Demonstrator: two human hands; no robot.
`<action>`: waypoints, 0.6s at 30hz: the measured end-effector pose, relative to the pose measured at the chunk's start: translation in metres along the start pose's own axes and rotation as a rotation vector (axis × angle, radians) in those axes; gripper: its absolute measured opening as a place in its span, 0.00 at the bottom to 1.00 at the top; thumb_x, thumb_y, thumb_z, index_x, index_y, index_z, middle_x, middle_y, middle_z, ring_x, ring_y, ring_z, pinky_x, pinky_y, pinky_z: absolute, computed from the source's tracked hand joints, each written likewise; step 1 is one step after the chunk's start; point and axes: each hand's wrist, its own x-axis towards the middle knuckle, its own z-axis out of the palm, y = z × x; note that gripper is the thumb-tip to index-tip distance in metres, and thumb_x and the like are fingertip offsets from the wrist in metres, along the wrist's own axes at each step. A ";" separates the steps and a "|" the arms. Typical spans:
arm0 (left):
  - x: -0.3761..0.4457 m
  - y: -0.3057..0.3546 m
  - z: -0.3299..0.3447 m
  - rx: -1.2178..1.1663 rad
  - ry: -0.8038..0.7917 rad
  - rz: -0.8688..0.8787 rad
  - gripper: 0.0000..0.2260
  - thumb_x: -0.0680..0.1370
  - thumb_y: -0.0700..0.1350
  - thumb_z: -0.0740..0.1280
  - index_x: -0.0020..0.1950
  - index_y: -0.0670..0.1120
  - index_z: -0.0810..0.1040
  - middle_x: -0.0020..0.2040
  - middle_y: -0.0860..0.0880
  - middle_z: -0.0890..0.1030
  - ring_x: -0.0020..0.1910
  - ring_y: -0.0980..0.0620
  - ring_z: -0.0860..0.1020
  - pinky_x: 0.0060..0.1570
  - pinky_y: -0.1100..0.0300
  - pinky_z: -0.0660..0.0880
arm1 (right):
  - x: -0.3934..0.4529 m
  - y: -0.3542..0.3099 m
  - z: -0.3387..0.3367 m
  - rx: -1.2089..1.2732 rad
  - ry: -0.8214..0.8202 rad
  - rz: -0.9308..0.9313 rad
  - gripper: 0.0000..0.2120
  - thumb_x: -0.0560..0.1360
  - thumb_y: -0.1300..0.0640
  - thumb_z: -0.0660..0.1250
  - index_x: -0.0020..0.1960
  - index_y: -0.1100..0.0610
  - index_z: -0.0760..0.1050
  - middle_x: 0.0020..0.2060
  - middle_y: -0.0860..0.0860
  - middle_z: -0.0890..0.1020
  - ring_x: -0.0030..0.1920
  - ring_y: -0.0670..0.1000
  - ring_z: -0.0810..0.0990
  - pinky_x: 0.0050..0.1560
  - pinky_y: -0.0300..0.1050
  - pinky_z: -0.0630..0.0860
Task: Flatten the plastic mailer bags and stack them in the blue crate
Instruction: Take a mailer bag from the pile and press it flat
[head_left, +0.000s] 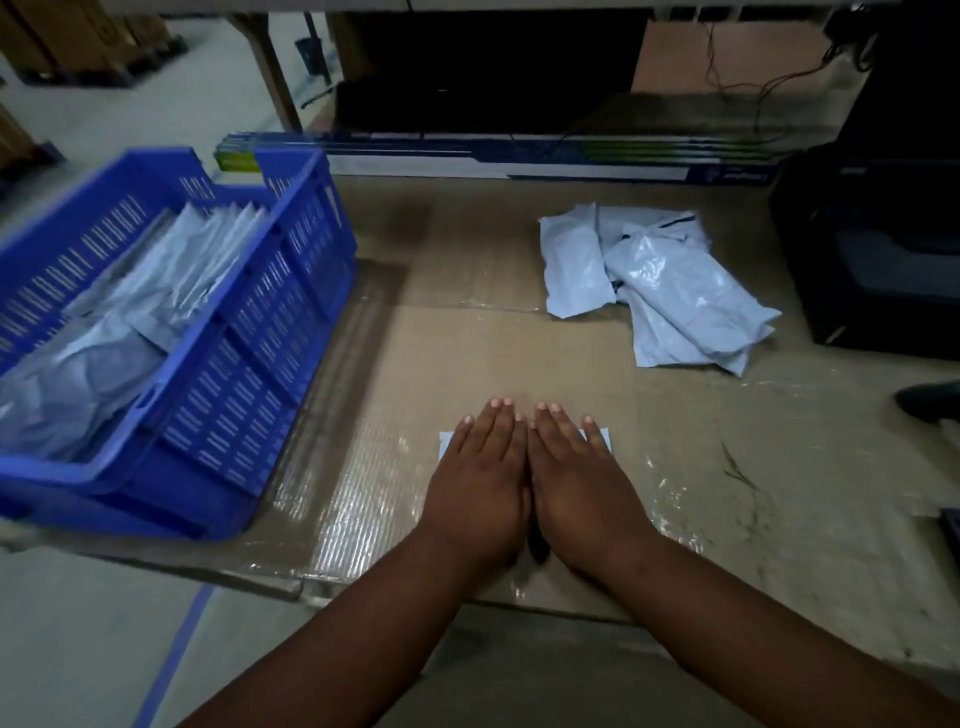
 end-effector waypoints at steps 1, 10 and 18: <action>-0.001 0.001 0.007 -0.016 0.011 0.020 0.27 0.82 0.48 0.59 0.79 0.38 0.69 0.81 0.39 0.67 0.82 0.42 0.62 0.78 0.40 0.62 | -0.002 0.003 0.004 -0.030 0.013 -0.009 0.29 0.80 0.54 0.51 0.78 0.62 0.70 0.77 0.61 0.71 0.79 0.60 0.67 0.80 0.57 0.47; -0.003 0.002 0.020 0.009 0.026 0.013 0.27 0.83 0.49 0.58 0.81 0.40 0.68 0.82 0.40 0.65 0.83 0.43 0.60 0.79 0.42 0.60 | -0.005 0.009 0.027 0.002 0.007 -0.002 0.29 0.83 0.54 0.51 0.81 0.62 0.63 0.82 0.61 0.63 0.82 0.60 0.60 0.83 0.57 0.51; -0.002 0.002 0.018 0.019 -0.008 0.019 0.28 0.83 0.48 0.57 0.83 0.41 0.64 0.83 0.41 0.62 0.84 0.44 0.58 0.80 0.43 0.57 | -0.003 0.012 0.022 0.040 -0.042 0.039 0.31 0.83 0.48 0.47 0.84 0.58 0.59 0.84 0.58 0.58 0.84 0.59 0.54 0.81 0.66 0.55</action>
